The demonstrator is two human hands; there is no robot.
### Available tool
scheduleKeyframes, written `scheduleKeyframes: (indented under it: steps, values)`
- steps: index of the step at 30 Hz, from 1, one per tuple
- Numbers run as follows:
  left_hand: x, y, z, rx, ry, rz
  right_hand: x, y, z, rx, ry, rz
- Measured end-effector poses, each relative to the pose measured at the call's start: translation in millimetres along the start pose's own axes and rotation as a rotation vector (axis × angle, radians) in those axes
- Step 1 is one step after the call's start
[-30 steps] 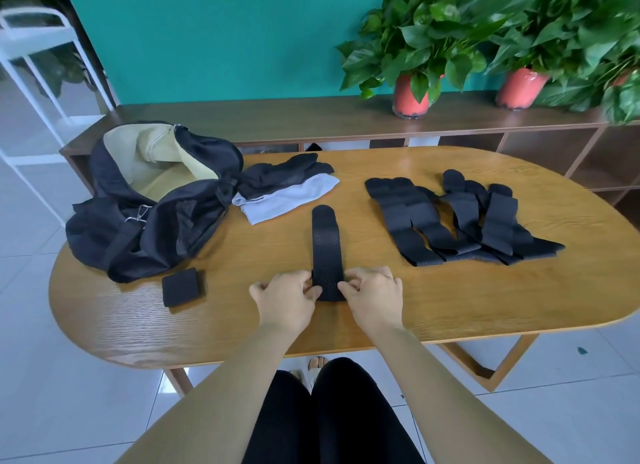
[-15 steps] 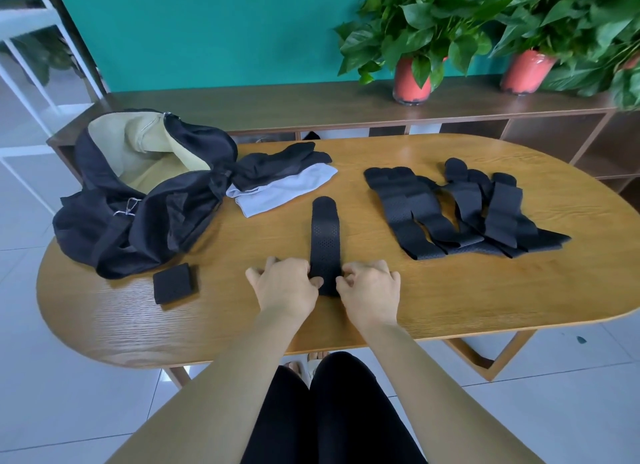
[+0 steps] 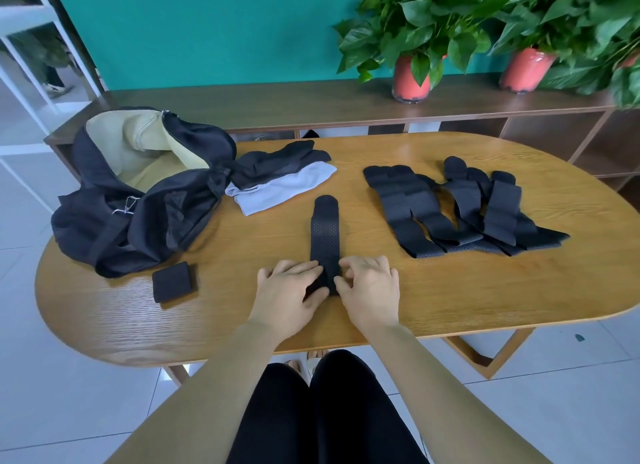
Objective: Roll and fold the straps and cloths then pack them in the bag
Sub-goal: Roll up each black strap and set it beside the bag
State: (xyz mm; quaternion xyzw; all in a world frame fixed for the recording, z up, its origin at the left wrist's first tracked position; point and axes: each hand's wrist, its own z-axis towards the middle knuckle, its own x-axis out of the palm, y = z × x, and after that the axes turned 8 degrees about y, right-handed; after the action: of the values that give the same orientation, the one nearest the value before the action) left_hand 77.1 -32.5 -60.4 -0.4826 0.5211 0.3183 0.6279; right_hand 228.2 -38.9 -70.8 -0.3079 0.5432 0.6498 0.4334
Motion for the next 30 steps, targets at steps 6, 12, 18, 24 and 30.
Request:
scheduleKeyframes:
  steps: [6,12,18,24,30]
  values:
    - [-6.1,11.4,-12.3,0.082,0.01,-0.084,-7.9,-16.9,-21.8,-0.344,0.059,-0.023]
    - [-3.7,1.8,-27.4,-0.071,-0.089,-0.306,-10.1,-16.4,-32.1,-0.177,0.038,0.192]
    - [-1.1,-16.2,-20.2,-0.274,-0.233,-0.282,-1.4,3.4,-24.8,0.114,0.006,0.338]
    - [1.8,-11.6,-7.6,-0.288,-0.185,-0.232,1.1,13.4,-17.8,0.167,-0.036,0.345]
    - [-0.5,-14.5,-2.3,-0.326,-0.141,-0.145,9.1,12.4,-16.8,0.187,-0.083,0.287]
